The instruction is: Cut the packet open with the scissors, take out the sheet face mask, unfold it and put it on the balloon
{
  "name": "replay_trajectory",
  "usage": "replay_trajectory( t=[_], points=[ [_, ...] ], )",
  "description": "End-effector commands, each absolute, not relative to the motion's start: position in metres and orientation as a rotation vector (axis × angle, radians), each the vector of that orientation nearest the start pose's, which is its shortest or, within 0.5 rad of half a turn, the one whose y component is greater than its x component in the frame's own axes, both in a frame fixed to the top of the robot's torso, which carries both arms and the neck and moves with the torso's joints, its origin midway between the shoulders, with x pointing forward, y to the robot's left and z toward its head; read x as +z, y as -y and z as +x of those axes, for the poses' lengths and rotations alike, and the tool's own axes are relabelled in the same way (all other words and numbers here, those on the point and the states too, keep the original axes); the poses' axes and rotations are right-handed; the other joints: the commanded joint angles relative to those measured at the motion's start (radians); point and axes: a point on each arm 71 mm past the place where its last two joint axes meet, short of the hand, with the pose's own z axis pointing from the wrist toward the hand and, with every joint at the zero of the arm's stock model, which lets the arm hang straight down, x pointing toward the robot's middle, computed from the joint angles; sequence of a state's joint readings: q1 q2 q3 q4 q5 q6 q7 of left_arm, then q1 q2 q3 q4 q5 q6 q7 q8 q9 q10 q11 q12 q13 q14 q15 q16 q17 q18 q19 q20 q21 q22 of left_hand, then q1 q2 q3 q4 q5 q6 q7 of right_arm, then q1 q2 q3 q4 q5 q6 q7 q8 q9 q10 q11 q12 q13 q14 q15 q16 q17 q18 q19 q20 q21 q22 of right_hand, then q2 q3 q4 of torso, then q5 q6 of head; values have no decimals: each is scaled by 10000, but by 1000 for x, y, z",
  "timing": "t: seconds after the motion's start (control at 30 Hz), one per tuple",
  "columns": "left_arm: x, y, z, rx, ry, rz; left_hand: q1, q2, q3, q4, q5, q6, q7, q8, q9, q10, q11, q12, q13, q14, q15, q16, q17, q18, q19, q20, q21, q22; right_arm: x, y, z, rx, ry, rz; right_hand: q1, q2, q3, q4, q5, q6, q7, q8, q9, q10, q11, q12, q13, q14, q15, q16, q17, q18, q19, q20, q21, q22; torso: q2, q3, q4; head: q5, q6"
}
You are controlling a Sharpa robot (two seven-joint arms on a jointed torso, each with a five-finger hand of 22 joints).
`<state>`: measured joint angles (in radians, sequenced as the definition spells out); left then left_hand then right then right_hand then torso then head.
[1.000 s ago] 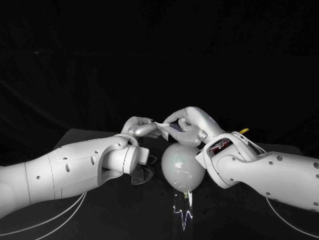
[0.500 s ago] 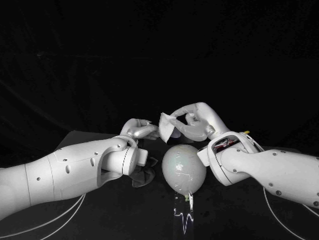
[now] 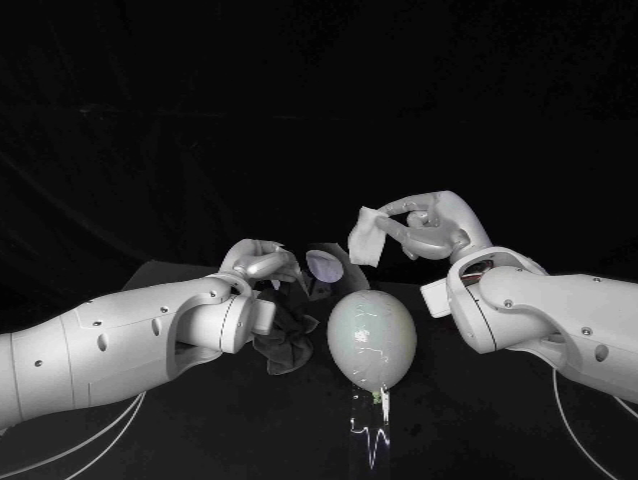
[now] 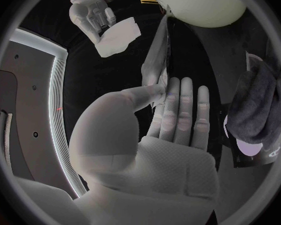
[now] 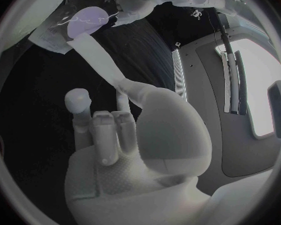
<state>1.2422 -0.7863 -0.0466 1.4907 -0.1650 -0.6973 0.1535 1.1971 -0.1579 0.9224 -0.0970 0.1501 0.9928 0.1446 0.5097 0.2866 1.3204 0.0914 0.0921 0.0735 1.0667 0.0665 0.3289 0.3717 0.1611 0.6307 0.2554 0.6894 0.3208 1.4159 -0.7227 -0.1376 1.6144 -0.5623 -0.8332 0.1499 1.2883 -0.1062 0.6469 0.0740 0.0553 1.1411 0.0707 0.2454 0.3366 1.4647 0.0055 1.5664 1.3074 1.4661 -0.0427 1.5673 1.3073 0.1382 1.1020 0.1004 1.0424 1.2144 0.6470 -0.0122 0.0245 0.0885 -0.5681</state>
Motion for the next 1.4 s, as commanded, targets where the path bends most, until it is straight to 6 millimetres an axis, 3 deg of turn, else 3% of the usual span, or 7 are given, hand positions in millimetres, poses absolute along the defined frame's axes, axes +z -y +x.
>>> replay_trajectory(
  t=[0.03, 0.37, 0.7, 0.83, 0.97, 1.23, 1.4],
  points=[
    [-171, -220, 501, -11026, -13980, -11767, -17, 73, 49, -33, 31, 74, 7, 18, 610, 45, -19, -64, -4, -54, 15, 46, 4, 130, -82, 20, 35, 8, -92, 147, 491, 11819, -12845, 6133, -4, 67, 13, -49, -18, 71, 10, 60, 327, 1061, -80, 44, 2634, 1047, -99, 35, 2635, -6, 20, -75, -37, 5, -20, 21, 16, 32, -53],
    [-174, -268, 475, -11313, -14506, -12670, -40, 108, 20, -3, -25, 72, 17, -3, 610, 44, -8, -86, -6, -61, 27, 50, -4, 144, -107, 20, 174, 87, -89, 167, 495, 11595, -12836, 6478, -2, 71, 15, -55, -18, 69, 10, 61, 329, 1061, -80, 44, 2634, 1047, -99, 35, 2635, -11, 35, -76, -21, 17, -34, 31, 36, 223, -430],
    [-183, -322, 455, -10564, -14622, -13206, -39, 111, 15, -3, -32, 71, 17, -6, 610, 41, -8, -91, -7, -66, 27, 48, -6, 146, -110, 20, 190, 96, -90, 174, 497, 11496, -12912, 6510, 0, 74, 17, -62, -19, 66, 11, 63, 330, 1061, -79, 44, 2634, 1047, -99, 35, 2635, -12, 38, -78, -17, 20, -74, 71, 29, 597, -782],
    [-195, -338, 445, -10381, -15673, -13443, -35, 113, 13, -6, -35, 71, 16, -7, 610, 40, -9, -93, -7, -68, 27, 48, -7, 149, -112, 18, 204, 104, -90, 175, 496, 11496, -12967, 6473, 3, 73, 17, -72, -23, 62, 12, 65, 333, 1061, -79, 44, 2634, 1047, -99, 35, 2635, -9, 27, -80, -31, 13, -72, 66, 27, 643, -868],
    [-202, -346, 439, -10599, -17287, -12859, -20, 139, 0, -9, -77, 50, 28, -33, 605, 12, 4, -121, -13, -94, 41, 38, -16, 155, -138, 14, 279, 148, -90, 175, 497, 11487, -13004, 6461, 3, 73, 17, -72, -23, 62, 12, 65, 333, 1061, -79, 44, 2634, 1047, -99, 35, 2635, -9, 27, -80, -31, 13, -55, 64, 75, 632, -900],
    [-209, -359, 434, -10813, -20936, -10252, 26, 299, -282, 138, -196, -40, 78, -104, 609, -73, 57, -196, -22, -203, 97, 2, -48, 152, -273, 45, 456, 248, -91, 176, 497, 11463, -13086, 6414, 5, 71, 15, -83, -25, 58, 13, 67, 336, 1061, -78, 44, 2634, 1047, -98, 35, 2635, -10, 33, -82, -25, 18, -59, 26, 48, 594, -974],
    [-210, -373, 439, -9944, -22563, -9230, 64, 357, -379, 209, -260, -69, 82, -120, 616, -105, 66, -215, -25, -230, 113, -5, -57, 154, -329, 65, 471, 252, -92, 177, 498, 11421, -13120, 6388, 6, 70, 15, -88, -26, 56, 14, 68, 337, 1061, -77, 44, 2634, 1047, -98, 35, 2635, -11, 35, -83, -23, 21, -41, 33, 57, 579, -1036]
  ],
)
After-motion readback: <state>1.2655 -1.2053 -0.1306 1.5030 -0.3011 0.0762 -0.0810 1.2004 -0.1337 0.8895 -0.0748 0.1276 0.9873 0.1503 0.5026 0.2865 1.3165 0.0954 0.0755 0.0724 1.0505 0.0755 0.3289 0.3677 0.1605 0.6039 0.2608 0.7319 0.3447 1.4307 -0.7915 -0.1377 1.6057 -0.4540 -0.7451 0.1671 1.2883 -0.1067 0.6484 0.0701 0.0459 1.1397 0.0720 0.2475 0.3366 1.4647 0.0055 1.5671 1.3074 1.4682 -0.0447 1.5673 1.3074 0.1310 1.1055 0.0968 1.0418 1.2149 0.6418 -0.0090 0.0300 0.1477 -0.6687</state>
